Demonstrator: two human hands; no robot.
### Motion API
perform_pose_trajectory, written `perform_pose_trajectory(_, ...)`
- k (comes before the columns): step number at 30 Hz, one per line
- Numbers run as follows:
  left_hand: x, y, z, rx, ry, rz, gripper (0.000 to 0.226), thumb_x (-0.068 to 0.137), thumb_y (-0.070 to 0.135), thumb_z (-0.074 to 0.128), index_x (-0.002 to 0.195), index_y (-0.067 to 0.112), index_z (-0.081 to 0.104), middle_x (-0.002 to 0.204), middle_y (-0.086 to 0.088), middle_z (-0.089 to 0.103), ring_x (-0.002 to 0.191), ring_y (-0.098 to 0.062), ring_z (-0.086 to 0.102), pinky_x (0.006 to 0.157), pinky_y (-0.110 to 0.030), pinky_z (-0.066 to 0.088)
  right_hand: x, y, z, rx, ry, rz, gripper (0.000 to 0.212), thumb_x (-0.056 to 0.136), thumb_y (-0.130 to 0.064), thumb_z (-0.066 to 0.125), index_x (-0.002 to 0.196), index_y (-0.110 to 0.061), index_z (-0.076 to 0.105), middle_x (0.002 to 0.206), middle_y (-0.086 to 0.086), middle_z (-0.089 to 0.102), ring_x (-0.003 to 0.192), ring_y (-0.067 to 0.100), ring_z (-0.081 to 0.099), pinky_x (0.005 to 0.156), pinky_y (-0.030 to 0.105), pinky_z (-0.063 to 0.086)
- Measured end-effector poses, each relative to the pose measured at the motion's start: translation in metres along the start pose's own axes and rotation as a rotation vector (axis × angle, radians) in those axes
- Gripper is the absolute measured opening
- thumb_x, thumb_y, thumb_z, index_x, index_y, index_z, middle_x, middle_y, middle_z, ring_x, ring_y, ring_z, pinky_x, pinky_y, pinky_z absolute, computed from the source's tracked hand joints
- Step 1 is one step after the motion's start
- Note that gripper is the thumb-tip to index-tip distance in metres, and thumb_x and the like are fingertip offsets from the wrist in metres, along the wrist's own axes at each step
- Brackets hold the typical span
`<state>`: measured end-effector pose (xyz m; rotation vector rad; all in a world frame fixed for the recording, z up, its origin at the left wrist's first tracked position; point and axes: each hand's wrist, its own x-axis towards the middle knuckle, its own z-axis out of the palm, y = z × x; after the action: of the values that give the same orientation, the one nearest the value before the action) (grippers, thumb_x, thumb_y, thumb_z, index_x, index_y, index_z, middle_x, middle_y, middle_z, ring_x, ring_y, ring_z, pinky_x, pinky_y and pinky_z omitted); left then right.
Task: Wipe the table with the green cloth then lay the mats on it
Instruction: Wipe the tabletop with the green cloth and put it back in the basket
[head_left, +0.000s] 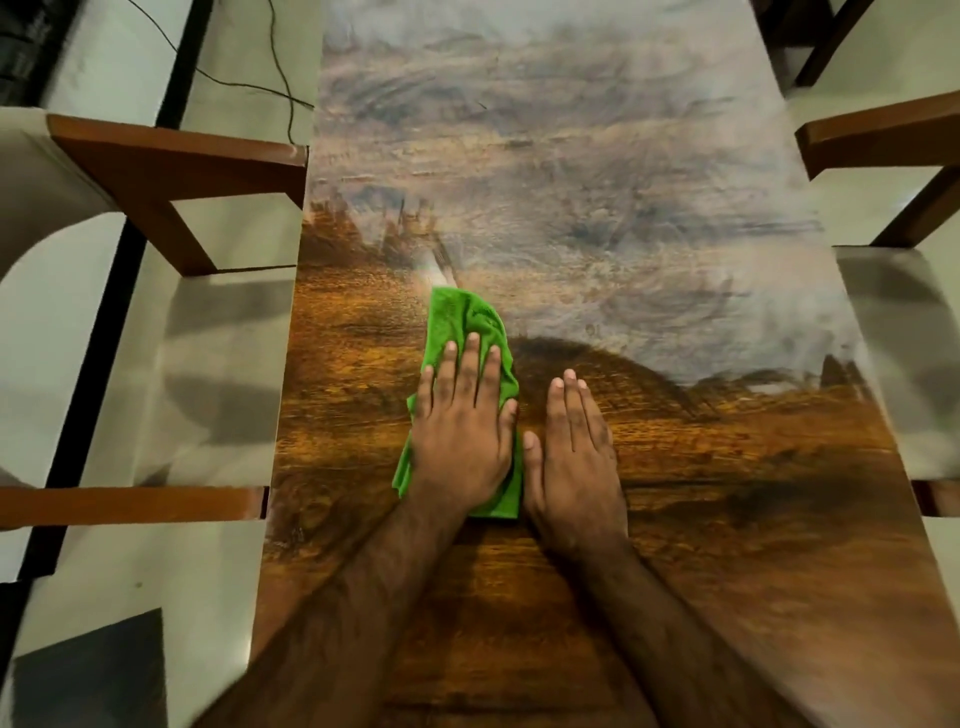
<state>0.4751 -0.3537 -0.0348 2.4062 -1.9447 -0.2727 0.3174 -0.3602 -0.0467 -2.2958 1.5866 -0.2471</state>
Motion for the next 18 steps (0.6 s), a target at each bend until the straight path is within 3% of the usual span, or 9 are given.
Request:
perform_pose_trajectory(6,0.123,-0.015,-0.011,-0.016,0.063,0.014,0.072,0.112,0.053,0.022,0.176,0.019,0.020,0.184,-0.008,0.014,0.170,-0.032,0.014,0.135,-0.057,0.016,0.000,0.002,-0.001,0.008,-0.017,-0.009,0.074,0.116,-0.052,0.016,0.175,-0.007,0.019,0.185,0.011,0.012,0.172,0.024,0.008,0.134,0.053,0.027)
perform_pose_trajectory(10,0.178,-0.012,-0.019,-0.025,0.056,-0.005,0.073,0.112,0.052,0.020,0.176,0.017,0.018,0.184,-0.010,0.012,0.170,-0.033,0.013,0.136,-0.056,0.013,0.001,0.002,0.000,0.045,-0.009,-0.001,0.074,0.116,-0.054,0.016,0.176,-0.010,0.015,0.185,0.008,0.010,0.172,0.022,0.005,0.134,0.054,0.027)
perform_pose_trajectory(15,0.129,0.002,-0.007,-0.025,0.053,-0.007,0.073,0.113,0.052,0.019,0.176,0.016,0.013,0.184,-0.011,0.007,0.170,-0.033,0.009,0.137,-0.056,0.011,0.002,0.004,0.001,0.116,0.027,0.000,0.074,0.117,-0.053,0.016,0.176,-0.009,0.013,0.185,0.009,0.011,0.172,0.022,0.008,0.135,0.054,0.024)
perform_pose_trajectory(18,0.064,0.024,0.001,-0.003,-0.010,0.038,0.074,0.112,0.053,0.007,0.176,0.017,0.000,0.184,-0.012,-0.006,0.171,-0.033,-0.002,0.137,-0.056,0.008,0.000,0.005,-0.003,0.232,0.105,-0.015,0.071,0.118,-0.047,0.023,0.175,-0.004,0.018,0.184,0.012,0.016,0.171,0.025,0.012,0.135,0.055,0.023)
